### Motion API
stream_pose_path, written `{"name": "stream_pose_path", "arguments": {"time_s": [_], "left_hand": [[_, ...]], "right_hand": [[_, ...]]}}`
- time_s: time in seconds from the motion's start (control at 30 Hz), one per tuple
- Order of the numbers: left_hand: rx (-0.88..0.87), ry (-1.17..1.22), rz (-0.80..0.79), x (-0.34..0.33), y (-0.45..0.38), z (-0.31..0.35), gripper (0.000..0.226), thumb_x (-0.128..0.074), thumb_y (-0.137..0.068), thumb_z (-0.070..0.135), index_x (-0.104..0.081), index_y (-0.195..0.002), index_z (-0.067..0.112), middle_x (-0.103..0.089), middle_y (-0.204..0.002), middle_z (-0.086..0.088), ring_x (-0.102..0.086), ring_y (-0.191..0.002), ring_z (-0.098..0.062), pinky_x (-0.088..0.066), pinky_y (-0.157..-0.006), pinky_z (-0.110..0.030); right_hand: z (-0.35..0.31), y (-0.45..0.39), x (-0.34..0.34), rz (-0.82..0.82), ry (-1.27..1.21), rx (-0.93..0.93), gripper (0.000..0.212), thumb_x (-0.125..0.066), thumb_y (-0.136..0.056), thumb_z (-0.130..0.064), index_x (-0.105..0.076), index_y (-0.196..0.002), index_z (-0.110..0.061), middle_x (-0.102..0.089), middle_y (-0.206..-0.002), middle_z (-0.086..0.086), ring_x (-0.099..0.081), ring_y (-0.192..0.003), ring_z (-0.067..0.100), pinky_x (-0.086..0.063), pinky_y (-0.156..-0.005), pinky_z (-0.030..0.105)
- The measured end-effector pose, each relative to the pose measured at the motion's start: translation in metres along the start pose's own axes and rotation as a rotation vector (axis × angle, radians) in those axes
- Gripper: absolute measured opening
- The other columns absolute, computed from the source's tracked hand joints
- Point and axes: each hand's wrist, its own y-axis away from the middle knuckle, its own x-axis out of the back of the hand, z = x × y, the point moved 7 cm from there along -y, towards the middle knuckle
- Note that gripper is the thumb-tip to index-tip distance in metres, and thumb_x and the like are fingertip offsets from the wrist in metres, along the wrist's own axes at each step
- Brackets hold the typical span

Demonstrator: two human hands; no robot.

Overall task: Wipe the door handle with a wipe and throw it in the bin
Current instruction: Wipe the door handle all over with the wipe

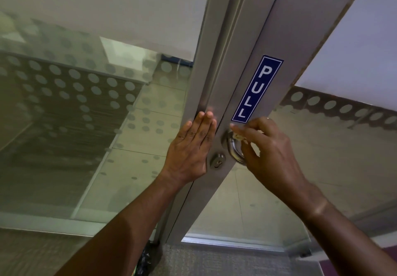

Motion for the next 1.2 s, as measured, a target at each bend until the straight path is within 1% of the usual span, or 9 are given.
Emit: {"name": "stream_pose_path", "arguments": {"time_s": [0.1, 0.23, 0.43, 0.6, 0.8, 0.9, 1.0, 1.1, 1.2], "left_hand": [[-0.004, -0.006, -0.024, -0.002, 0.001, 0.000, 0.098, -0.053, -0.084, 0.021, 0.014, -0.153, 0.005, 0.026, -0.160, -0.012, 0.018, -0.150, -0.023, 0.010, -0.122, -0.037], [-0.001, -0.015, -0.034, -0.003, 0.002, 0.000, 0.098, -0.053, -0.083, 0.022, 0.014, -0.153, 0.005, 0.026, -0.160, -0.012, 0.018, -0.150, -0.024, 0.010, -0.122, -0.037], [-0.005, -0.002, -0.028, -0.003, 0.002, 0.000, 0.090, -0.044, -0.087, 0.022, 0.014, -0.153, 0.005, 0.026, -0.160, -0.011, 0.018, -0.150, -0.023, 0.010, -0.122, -0.036], [0.004, 0.012, -0.008, -0.002, 0.002, 0.000, 0.088, -0.041, -0.087, 0.025, 0.013, -0.154, 0.007, 0.024, -0.161, -0.010, 0.016, -0.150, -0.022, 0.009, -0.122, -0.035], [0.015, 0.045, 0.037, 0.004, 0.001, 0.001, 0.085, -0.039, -0.089, 0.027, 0.013, -0.154, 0.007, 0.024, -0.161, -0.008, 0.015, -0.150, -0.021, 0.008, -0.122, -0.034], [0.012, 0.070, 0.035, 0.003, 0.001, 0.000, 0.081, -0.037, -0.092, 0.027, 0.012, -0.154, 0.008, 0.023, -0.162, -0.007, 0.014, -0.150, -0.020, 0.007, -0.122, -0.034], [0.015, 0.058, 0.008, 0.000, 0.002, -0.002, 0.088, -0.044, -0.088, 0.023, 0.012, -0.154, 0.008, 0.023, -0.162, -0.007, 0.015, -0.150, -0.020, 0.007, -0.122, -0.033], [0.007, 0.024, -0.008, -0.002, 0.002, -0.002, 0.099, -0.053, -0.081, 0.020, 0.014, -0.153, 0.008, 0.025, -0.161, -0.009, 0.017, -0.150, -0.022, 0.008, -0.122, -0.035], [-0.003, 0.012, 0.014, -0.001, 0.002, 0.000, 0.093, -0.049, -0.086, 0.019, 0.014, -0.153, 0.006, 0.025, -0.161, -0.010, 0.016, -0.150, -0.023, 0.008, -0.122, -0.036]], "right_hand": [[-0.008, -0.004, -0.005, -0.022, 0.126, 0.069, 0.041, -0.075, -0.075, -0.014, -0.066, -0.113, -0.002, -0.068, -0.108, 0.019, -0.061, -0.106, 0.038, -0.054, -0.086, 0.053], [-0.010, -0.009, -0.020, -0.152, 0.284, 0.084, 0.047, -0.081, -0.069, -0.016, -0.067, -0.111, -0.002, -0.065, -0.110, 0.019, -0.057, -0.111, 0.041, -0.049, -0.088, 0.055], [-0.009, -0.007, -0.024, -0.160, 0.281, 0.038, 0.036, -0.065, -0.086, -0.034, -0.068, -0.110, -0.007, -0.062, -0.110, 0.012, -0.054, -0.110, 0.032, -0.050, -0.091, 0.050], [-0.018, -0.015, -0.033, -0.238, 0.379, -0.060, 0.041, -0.076, -0.077, -0.027, -0.067, -0.109, -0.004, -0.058, -0.113, 0.015, -0.050, -0.114, 0.033, -0.049, -0.094, 0.052], [-0.031, -0.022, -0.032, -0.189, 0.386, -0.115, 0.059, -0.093, -0.052, -0.017, -0.069, -0.102, 0.005, -0.061, -0.092, 0.020, -0.059, -0.090, 0.036, -0.055, -0.079, 0.057], [-0.029, -0.022, -0.034, -0.176, 0.308, -0.123, 0.058, -0.084, -0.070, -0.020, -0.061, -0.119, 0.002, -0.057, -0.109, 0.018, -0.052, -0.108, 0.034, -0.048, -0.094, 0.056], [-0.013, -0.022, -0.033, -0.176, 0.108, -0.253, 0.051, -0.060, -0.093, -0.026, -0.044, -0.137, -0.007, -0.045, -0.129, 0.007, -0.036, -0.126, 0.022, -0.035, -0.109, 0.039], [-0.008, -0.017, -0.023, -0.136, 0.034, -0.291, 0.043, -0.062, -0.091, -0.023, -0.053, -0.130, -0.006, -0.051, -0.129, 0.011, -0.041, -0.130, 0.029, -0.039, -0.106, 0.041], [-0.001, -0.013, -0.016, -0.079, 0.092, -0.266, 0.026, -0.068, -0.087, -0.020, -0.070, -0.111, -0.010, -0.063, -0.121, 0.013, -0.054, -0.124, 0.034, -0.046, -0.099, 0.040]]}}
